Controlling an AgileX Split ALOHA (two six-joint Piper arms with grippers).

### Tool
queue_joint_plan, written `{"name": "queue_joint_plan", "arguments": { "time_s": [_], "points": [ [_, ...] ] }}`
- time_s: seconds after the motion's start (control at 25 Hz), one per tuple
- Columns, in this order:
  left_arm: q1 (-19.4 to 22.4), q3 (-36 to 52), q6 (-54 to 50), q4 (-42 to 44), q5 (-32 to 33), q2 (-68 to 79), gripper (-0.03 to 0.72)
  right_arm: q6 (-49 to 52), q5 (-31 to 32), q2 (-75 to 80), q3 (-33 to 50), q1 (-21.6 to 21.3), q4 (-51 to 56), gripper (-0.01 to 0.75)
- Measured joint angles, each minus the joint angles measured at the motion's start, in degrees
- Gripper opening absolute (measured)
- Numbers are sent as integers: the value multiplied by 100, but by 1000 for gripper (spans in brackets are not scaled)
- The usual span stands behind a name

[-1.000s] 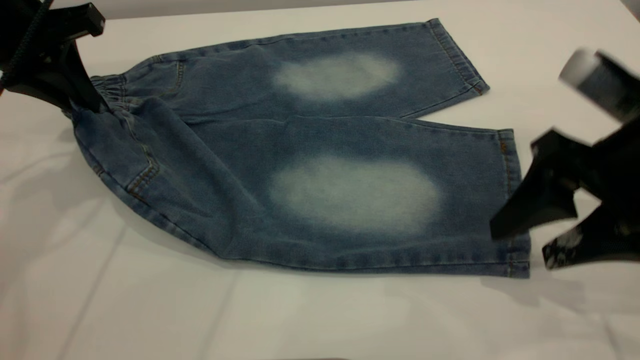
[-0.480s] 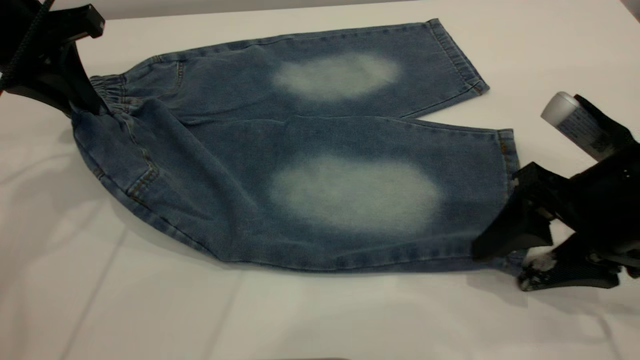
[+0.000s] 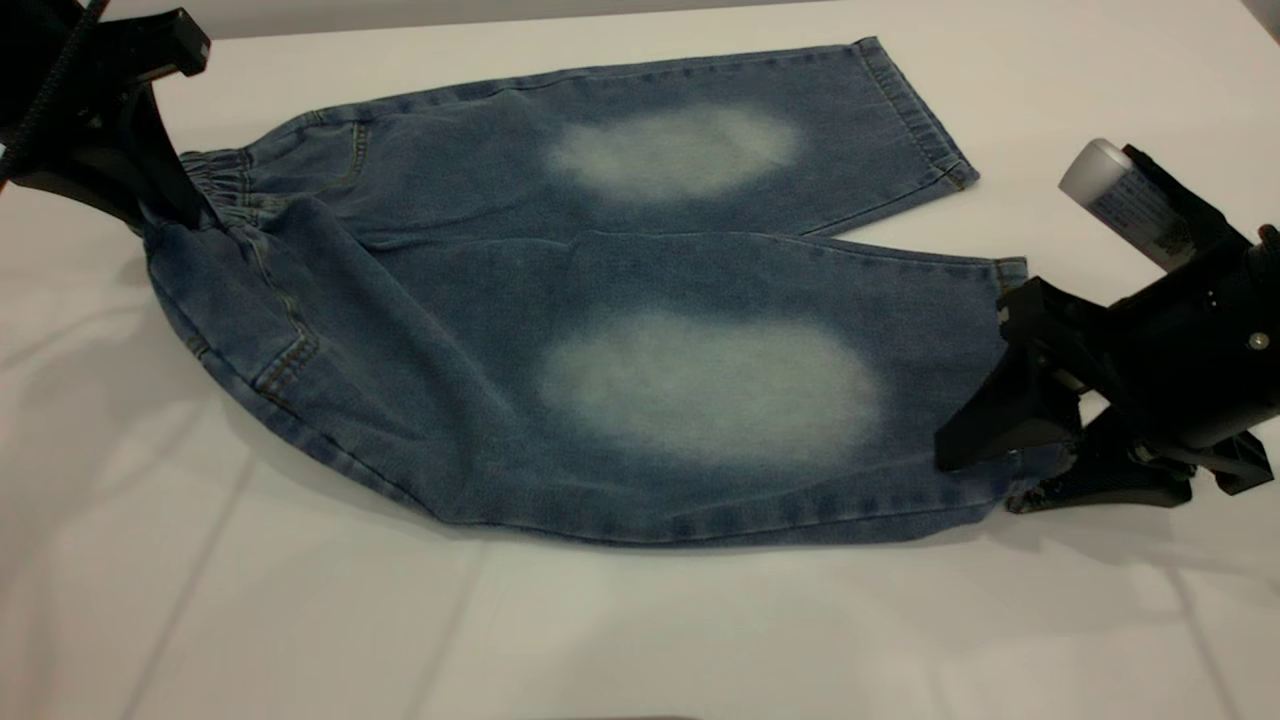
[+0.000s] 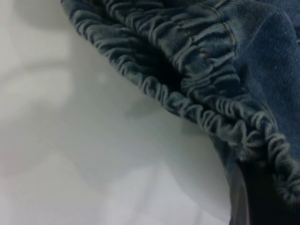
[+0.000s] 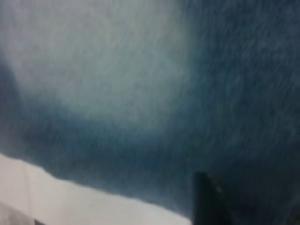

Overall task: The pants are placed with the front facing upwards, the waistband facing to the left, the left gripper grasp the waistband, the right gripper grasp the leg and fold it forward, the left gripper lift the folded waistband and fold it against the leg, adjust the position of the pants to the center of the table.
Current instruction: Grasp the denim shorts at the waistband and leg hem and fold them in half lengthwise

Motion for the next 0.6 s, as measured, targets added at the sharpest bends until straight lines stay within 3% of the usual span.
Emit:
{"name": "queue_joint_plan", "arguments": {
  "time_s": [0.12, 0.2, 0.44, 0.6],
  "points": [
    [0, 0, 26, -13, 46, 0, 74, 19, 104, 15, 0, 0, 0, 122],
    [0, 0, 32, -13, 88, 0, 74, 19, 272, 15, 0, 0, 0, 49],
    [0, 11, 143, -13, 241, 0, 74, 117, 598, -197, 0, -70, -497, 24],
    [0, 265, 148, -75, 284, -5, 74, 954, 707, -818, 5, -407, -1367, 24]
  ]
}}
